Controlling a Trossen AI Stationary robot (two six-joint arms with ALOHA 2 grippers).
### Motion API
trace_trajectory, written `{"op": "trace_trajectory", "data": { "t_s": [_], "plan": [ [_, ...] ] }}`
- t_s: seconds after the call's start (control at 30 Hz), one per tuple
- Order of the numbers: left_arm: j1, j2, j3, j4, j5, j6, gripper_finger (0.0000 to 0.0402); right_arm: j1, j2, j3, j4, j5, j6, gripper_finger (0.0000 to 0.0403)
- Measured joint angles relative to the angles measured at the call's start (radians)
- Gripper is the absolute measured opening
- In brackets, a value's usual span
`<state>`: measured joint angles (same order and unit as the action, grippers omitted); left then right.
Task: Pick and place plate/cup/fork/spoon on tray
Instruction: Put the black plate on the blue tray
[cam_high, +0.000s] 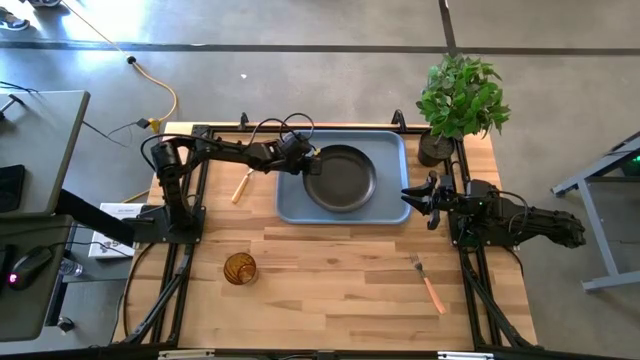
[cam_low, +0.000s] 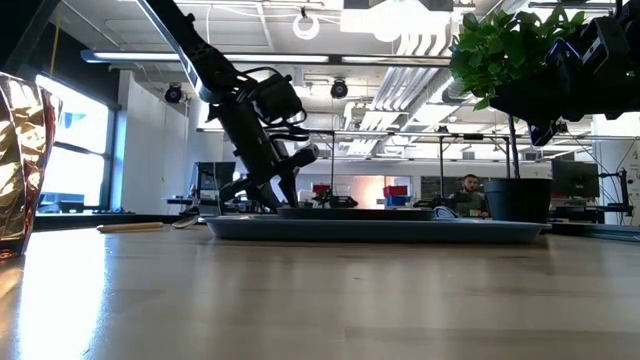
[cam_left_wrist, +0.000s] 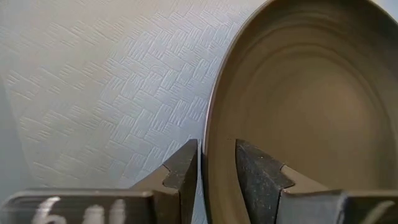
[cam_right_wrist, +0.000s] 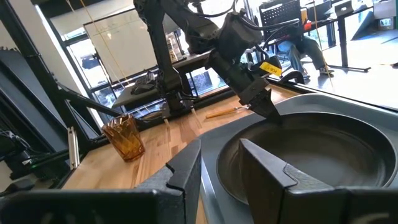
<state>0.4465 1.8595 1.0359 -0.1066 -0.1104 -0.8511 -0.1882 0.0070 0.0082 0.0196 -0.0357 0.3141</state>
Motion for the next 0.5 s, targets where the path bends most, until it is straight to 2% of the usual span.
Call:
{"op": "trace_trajectory", "data": {
  "t_s": [0.5],
  "plan": [
    [0.034, -0.054, -0.001, -0.014, -0.009, 0.065, 0.0108, 0.0, 0.0, 0.0, 0.0, 0.0, 0.0, 0.0099]
  ]
}}
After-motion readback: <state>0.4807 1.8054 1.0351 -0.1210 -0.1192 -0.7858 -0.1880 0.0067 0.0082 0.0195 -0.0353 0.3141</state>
